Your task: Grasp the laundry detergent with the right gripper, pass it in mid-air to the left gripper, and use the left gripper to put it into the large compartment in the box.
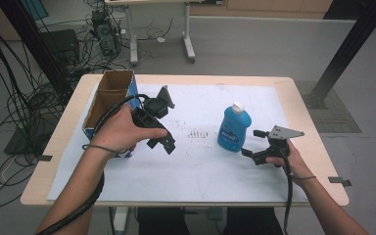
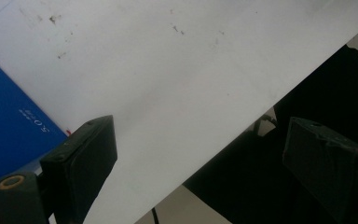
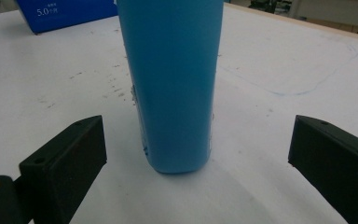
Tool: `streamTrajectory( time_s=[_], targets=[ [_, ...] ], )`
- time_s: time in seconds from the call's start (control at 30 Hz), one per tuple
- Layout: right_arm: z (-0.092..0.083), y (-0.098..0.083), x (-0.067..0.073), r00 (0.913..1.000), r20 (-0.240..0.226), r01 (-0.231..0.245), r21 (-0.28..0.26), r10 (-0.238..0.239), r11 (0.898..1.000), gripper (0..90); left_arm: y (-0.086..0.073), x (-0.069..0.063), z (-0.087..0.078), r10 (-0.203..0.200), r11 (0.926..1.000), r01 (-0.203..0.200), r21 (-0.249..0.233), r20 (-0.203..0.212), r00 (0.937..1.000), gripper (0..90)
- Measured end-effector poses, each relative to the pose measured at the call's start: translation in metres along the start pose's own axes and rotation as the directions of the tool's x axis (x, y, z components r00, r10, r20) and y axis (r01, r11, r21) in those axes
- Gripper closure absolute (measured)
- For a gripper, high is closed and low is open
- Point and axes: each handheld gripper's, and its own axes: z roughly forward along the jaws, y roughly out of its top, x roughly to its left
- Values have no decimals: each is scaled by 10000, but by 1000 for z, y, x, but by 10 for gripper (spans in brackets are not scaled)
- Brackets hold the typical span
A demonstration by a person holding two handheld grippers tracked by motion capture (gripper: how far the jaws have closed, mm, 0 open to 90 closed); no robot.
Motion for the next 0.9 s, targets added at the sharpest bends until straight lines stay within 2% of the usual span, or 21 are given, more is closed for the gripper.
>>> streamTrajectory(
  time_s=[0.1, 0.23, 0.47, 0.53, 0.73, 0.9],
  targets=[
    [1, -3, 1, 9999, 51, 138, -31, -138, 9999, 43, -1, 0, 1, -33, 10000, 33, 29, 10, 10000, 101],
    [2, -6, 3, 9996, -110, 270, -345, -274, 9990, 42, -3, 1, 1, -87, 10000, 87, 26, 57, 9999, 101],
    [4, -7, 3, 9993, -329, 162, -720, -186, 9973, 41, -6, 2, 2, -184, 9998, 184, 36, 50, 9998, 101],
    [5, -9, 4, 9988, -373, 294, -857, -327, 9959, 41, -7, 2, 1, -190, 9998, 189, 41, 60, 9998, 101],
    [8, -14, 6, 9980, -480, 355, -931, -401, 9950, 43, -8, 2, 0, -262, 9997, 261, 41, 35, 9997, 102],
    [9, -17, 6, 9978, -598, 201, -1097, -268, 9938, 45, -7, 2, 0, -286, 9996, 286, 19, 44, 9996, 101]
  ],
)
